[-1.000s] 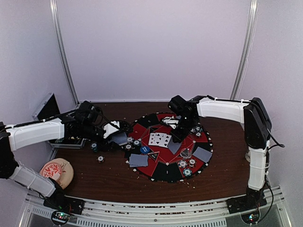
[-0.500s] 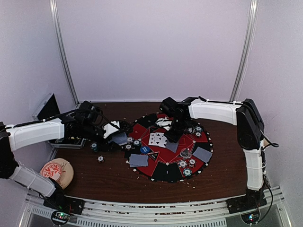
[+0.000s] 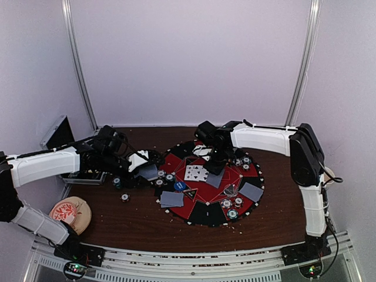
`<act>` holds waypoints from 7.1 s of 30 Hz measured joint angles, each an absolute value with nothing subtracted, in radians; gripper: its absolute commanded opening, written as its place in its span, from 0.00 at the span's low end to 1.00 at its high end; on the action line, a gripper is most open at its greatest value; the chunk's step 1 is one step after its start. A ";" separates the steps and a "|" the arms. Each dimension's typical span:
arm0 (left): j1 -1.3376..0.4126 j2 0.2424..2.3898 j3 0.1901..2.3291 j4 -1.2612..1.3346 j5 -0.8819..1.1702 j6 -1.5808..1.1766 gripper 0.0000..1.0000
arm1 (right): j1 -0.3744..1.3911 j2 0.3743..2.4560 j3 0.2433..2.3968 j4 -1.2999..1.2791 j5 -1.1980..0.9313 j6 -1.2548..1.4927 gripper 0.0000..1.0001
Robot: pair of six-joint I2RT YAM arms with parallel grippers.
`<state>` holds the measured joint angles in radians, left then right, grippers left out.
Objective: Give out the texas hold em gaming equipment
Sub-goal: Place the poker card in the community card area, then adjust the poker card in the community card area, then pick up the poker card from the face-down deck piles.
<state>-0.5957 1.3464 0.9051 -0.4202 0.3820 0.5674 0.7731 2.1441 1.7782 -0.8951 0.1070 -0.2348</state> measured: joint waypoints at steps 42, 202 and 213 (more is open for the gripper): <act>-0.596 1.346 0.905 -0.420 0.382 0.567 0.54 | 0.937 1.982 1.389 -0.670 0.478 -0.041 1.00; -0.597 1.330 0.895 -0.420 0.383 0.556 0.54 | 0.965 1.939 1.366 0.224 -0.568 0.776 0.18; -0.597 1.330 0.895 -0.422 0.384 0.556 0.54 | 0.965 1.958 1.370 0.231 -0.572 0.797 0.00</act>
<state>-0.5968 1.3296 0.8948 -0.4221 0.3843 0.5564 0.9653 1.9575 1.3701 0.2306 -0.5720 0.7971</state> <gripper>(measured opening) 0.547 0.021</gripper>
